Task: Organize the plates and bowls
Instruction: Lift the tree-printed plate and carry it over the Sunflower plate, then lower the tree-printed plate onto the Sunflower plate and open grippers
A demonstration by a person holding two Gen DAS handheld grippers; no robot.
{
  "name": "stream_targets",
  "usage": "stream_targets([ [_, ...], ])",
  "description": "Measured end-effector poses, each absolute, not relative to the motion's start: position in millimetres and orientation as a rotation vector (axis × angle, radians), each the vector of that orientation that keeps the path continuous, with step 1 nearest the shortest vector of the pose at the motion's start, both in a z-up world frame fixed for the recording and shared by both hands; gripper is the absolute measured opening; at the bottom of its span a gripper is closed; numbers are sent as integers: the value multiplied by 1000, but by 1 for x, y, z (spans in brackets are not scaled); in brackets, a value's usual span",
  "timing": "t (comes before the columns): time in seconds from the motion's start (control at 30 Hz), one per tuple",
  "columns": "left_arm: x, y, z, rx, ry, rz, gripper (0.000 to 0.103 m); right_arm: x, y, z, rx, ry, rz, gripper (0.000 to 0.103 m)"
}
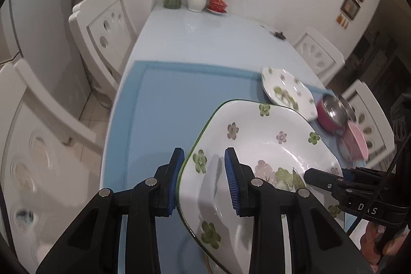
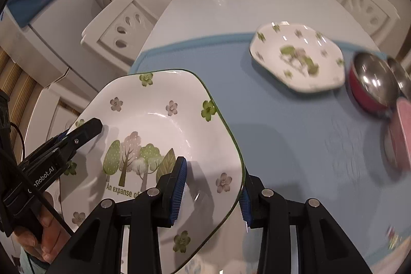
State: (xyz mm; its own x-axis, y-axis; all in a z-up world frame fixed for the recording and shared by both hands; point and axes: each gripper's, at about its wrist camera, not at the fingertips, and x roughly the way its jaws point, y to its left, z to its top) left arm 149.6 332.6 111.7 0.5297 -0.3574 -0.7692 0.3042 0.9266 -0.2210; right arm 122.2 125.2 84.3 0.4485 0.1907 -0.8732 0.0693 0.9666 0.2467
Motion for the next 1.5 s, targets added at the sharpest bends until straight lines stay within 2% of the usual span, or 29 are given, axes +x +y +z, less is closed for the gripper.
stream_targets([
  [0.27, 101, 333, 79, -54, 1030, -408, 29, 60, 127, 56, 244, 1188, 60, 36],
  [0.67, 71, 321, 47, 25, 1070, -422, 28, 38, 119, 24, 205, 1250, 40, 36],
  [1.5, 73, 304, 41, 153, 1069, -358, 30, 39, 140, 38, 75, 1222, 30, 36],
])
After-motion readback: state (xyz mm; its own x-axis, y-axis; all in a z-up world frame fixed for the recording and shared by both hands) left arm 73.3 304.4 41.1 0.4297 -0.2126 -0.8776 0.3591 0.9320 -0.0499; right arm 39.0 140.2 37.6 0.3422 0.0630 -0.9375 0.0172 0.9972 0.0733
